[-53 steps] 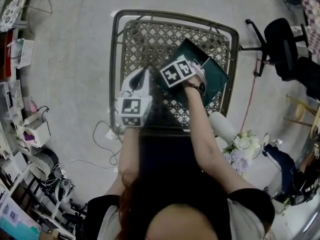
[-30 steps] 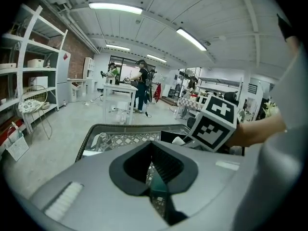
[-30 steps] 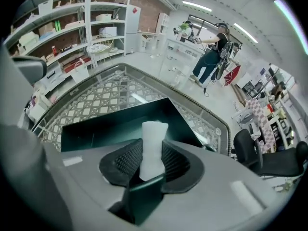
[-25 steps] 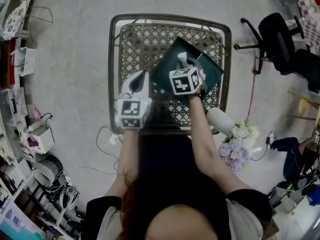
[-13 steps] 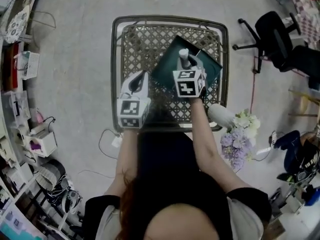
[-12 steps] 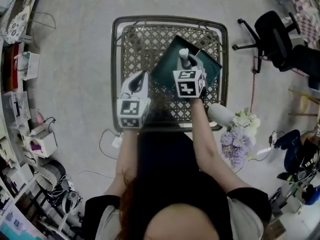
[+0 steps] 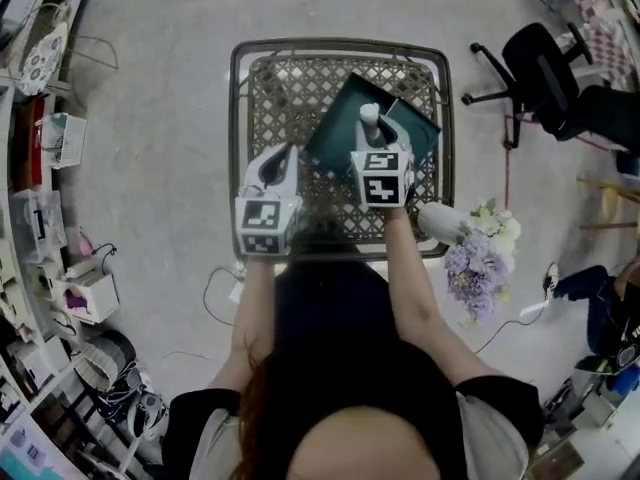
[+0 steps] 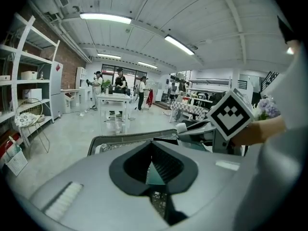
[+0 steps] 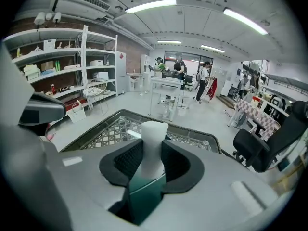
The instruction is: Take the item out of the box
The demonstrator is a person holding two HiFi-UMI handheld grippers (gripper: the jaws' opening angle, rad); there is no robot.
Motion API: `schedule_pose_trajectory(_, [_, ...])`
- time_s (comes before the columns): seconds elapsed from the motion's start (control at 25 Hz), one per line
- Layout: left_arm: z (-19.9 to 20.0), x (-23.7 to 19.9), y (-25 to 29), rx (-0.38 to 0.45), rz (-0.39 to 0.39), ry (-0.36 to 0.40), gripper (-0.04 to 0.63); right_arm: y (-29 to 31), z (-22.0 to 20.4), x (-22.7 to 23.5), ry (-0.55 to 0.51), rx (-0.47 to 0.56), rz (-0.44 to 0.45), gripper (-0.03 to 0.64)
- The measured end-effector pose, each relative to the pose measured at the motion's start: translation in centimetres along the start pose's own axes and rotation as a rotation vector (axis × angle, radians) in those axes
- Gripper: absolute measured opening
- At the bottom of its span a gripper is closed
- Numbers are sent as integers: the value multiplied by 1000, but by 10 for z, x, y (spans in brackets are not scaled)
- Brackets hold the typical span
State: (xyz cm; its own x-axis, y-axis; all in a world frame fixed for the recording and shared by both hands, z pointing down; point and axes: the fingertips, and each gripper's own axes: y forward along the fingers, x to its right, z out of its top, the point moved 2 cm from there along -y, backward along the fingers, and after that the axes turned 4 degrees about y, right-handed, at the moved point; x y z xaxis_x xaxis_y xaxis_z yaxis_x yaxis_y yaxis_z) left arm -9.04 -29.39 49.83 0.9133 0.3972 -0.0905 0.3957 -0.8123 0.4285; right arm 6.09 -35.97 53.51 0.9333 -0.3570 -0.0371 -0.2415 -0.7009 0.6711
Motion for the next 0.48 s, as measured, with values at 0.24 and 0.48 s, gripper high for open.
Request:
schedule_pose_trajectory(0.24, [4, 1, -9, 18, -8, 14, 8, -24, -1, -6, 42, 34, 10, 121])
schedule_pose_trajectory(0.48, [8, 7, -13, 29, -20, 32, 8, -54, 7, -12, 55, 100, 45, 121])
